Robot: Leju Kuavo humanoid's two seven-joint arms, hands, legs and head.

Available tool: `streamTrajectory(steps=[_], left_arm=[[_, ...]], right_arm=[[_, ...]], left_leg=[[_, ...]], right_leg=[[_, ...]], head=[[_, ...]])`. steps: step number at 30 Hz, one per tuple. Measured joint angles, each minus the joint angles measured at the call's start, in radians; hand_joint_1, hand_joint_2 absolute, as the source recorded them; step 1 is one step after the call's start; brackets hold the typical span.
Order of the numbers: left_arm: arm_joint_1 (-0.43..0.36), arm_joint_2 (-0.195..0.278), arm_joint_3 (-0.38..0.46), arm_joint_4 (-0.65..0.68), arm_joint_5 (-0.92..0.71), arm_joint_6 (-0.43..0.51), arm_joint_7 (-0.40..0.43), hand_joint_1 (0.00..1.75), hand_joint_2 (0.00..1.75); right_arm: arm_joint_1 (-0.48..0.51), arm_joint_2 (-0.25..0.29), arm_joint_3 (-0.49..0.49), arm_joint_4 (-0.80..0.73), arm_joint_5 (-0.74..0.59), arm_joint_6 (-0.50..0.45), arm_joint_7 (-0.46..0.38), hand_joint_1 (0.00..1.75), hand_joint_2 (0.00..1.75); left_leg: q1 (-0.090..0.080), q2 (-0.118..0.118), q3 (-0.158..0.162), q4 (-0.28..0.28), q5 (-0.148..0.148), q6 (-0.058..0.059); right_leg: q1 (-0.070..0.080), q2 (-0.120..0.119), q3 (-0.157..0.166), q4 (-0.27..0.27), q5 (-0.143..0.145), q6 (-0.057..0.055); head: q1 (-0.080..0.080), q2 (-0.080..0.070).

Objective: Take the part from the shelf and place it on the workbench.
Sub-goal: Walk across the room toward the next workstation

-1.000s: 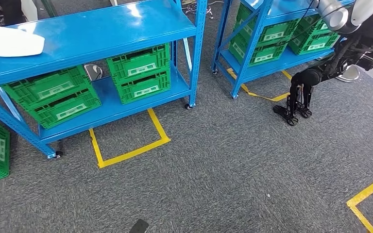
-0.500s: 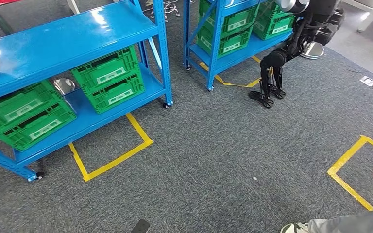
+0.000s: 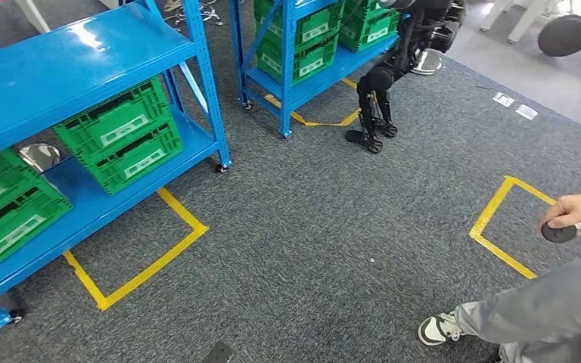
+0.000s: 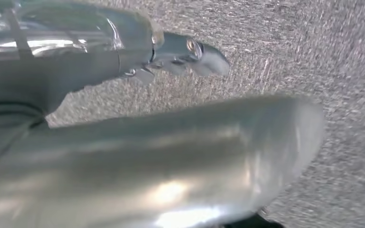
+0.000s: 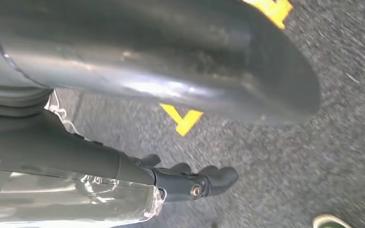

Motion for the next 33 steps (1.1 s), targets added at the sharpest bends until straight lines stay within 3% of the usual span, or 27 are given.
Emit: streamTrajectory(steps=[1,2,3,6,8,11,13,16,17,18,20,22,25,27,29,31,32,33], left_arm=[[0.001,0.001,0.0,0.0,0.0,0.002,0.001,0.0,0.0],[0.001,0.002,0.0,0.0,-0.001,0.004,0.001,0.0,0.0],[0.001,0.002,0.0,0.0,-0.001,0.005,0.002,0.0,0.0],[-0.005,-0.001,0.0,0.0,-0.003,0.006,0.002,0.0,0.0],[-0.007,-0.004,0.0,0.0,-0.003,0.007,0.002,0.0,0.0],[-0.006,-0.007,0.0,0.0,-0.003,0.007,0.002,0.0,0.0],[-0.006,-0.007,0.0,0.0,-0.003,0.007,0.002,0.0,0.0],[-0.004,-0.006,0.0,0.0,-0.003,0.007,0.003,0.0,0.0],[-0.003,-0.005,0.0,0.0,-0.003,0.008,0.003,0.0,0.0],[-0.003,-0.005,0.0,0.0,-0.003,0.008,0.003,0.0,0.0],[-0.003,-0.004,0.0,0.0,-0.003,0.008,0.003,0.0,0.0],[-0.004,-0.003,0.0,0.0,-0.003,0.007,0.003,0.0,0.0],[-0.003,-0.002,0.0,0.0,-0.003,0.007,0.003,0.0,0.0],[-0.003,-0.001,0.0,0.0,-0.003,0.008,0.003,0.0,0.0],[-0.004,-0.001,0.0,0.0,-0.003,0.007,0.003,0.0,0.0],[-0.003,0.0,0.0,0.0,-0.002,0.007,0.003,0.0,0.0],[-0.002,0.0,0.0,0.0,-0.001,0.007,0.003,0.0,0.0],[-0.002,0.0,0.0,0.0,-0.001,0.007,0.003,0.0,0.0]], right_arm=[[0.001,0.002,0.0,0.0,0.001,0.003,0.0,0.0,0.0],[0.004,0.005,0.0,0.001,0.002,0.005,0.0,0.0,0.0],[0.007,0.007,0.0,0.002,0.002,0.007,0.0,0.0,0.0],[0.015,0.008,0.0,0.002,0.001,0.008,0.0,0.0,0.0],[0.016,0.006,0.0,0.002,0.001,0.009,0.0,0.0,0.0],[0.017,0.004,0.0,0.002,0.001,0.009,0.0,0.0,0.0],[0.015,0.004,0.0,0.002,0.001,0.009,0.0,0.0,0.0],[0.013,0.004,0.0,0.002,0.001,0.009,0.0,0.0,0.0],[0.014,0.004,0.0,0.002,0.001,0.009,0.0,0.0,0.0],[0.014,0.004,0.0,0.002,0.001,0.009,0.0,0.0,0.0],[0.013,0.005,0.0,0.002,0.001,0.01,0.0,0.0,0.0],[0.012,0.007,0.0,0.002,0.001,0.01,0.0,0.0,0.0],[0.011,0.008,0.0,0.002,0.001,0.01,0.0,0.0,0.0],[0.009,0.009,0.0,0.002,0.001,0.011,0.0,0.0,0.0],[0.009,0.009,0.0,0.002,0.006,0.014,-0.002,0.0,0.0],[0.009,0.009,0.0,0.002,0.02,0.018,-0.004,0.0,0.0],[0.01,0.01,0.0,0.003,0.028,0.019,-0.006,0.0,0.0],[0.01,0.012,0.0,0.003,0.033,0.02,-0.008,0.0,0.0]], left_leg=[[-0.001,0.014,0.0,0.0,-0.001,0.0],[-0.002,0.024,-0.001,0.0,-0.002,-0.001],[-0.003,0.03,0.0,0.0,-0.003,-0.002],[-0.003,0.033,0.0,0.0,-0.003,-0.006],[-0.001,0.03,-0.004,-0.002,-0.001,-0.013],[0.002,0.018,-0.006,-0.002,-0.003,-0.03],[0.001,0.002,-0.027,0.046,-0.039,-0.035],[0.0,-0.006,-0.116,0.22,-0.116,-0.036],[0.0,-0.006,-0.135,0.25,-0.116,-0.036],[0.0,-0.005,-0.136,0.242,-0.095,-0.036],[-0.001,-0.002,-0.09,0.134,-0.021,-0.032],[-0.003,0.0,-0.041,0.032,0.017,-0.025],[-0.007,0.0,-0.03,0.007,0.018,-0.014],[-0.004,0.0,-0.029,0.002,0.022,-0.006],[0.0,0.0,-0.027,-0.001,0.024,0.0],[0.0,-0.001,-0.028,-0.001,0.023,0.002],[0.0,-0.005,-0.028,-0.001,0.023,0.002],[0.0,-0.011,-0.028,-0.001,0.023,0.002]], right_leg=[[-0.002,-0.009,-0.023,0.051,-0.017,0.002],[-0.003,-0.013,-0.031,0.073,-0.016,0.002],[-0.004,-0.014,-0.019,0.054,0.005,0.0],[-0.001,-0.013,0.077,-0.135,0.094,-0.014],[0.005,-0.014,0.11,-0.204,0.105,-0.023],[0.008,-0.021,0.118,-0.226,0.11,-0.037],[0.006,-0.025,0.127,-0.245,0.12,-0.048],[0.01,-0.027,0.129,-0.245,0.12,-0.057],[0.012,-0.026,0.129,-0.243,0.118,-0.058],[0.013,-0.026,0.129,-0.24,0.116,-0.058],[0.014,-0.023,0.129,-0.23,0.109,-0.055],[0.016,-0.02,0.126,-0.217,0.1,-0.046],[0.014,-0.019,0.123,-0.211,0.096,-0.033],[0.012,-0.018,0.116,-0.191,0.078,-0.023],[0.007,-0.017,0.079,-0.106,0.025,-0.01],[0.0,-0.017,0.021,0.021,-0.031,0.0],[-0.004,-0.017,0.002,0.06,-0.038,0.003],[-0.008,-0.017,0.0,0.062,-0.026,0.005]], head=[[0.001,0.0],[0.001,0.0],[0.001,0.0],[0.001,0.0],[0.001,0.0],[0.001,0.0],[-0.001,0.0],[-0.005,0.0],[-0.006,0.0],[-0.006,0.0],[-0.007,0.0],[-0.008,0.0],[-0.006,0.0],[-0.005,0.0],[-0.002,0.0],[0.001,0.0],[0.001,0.0],[0.001,0.0]])
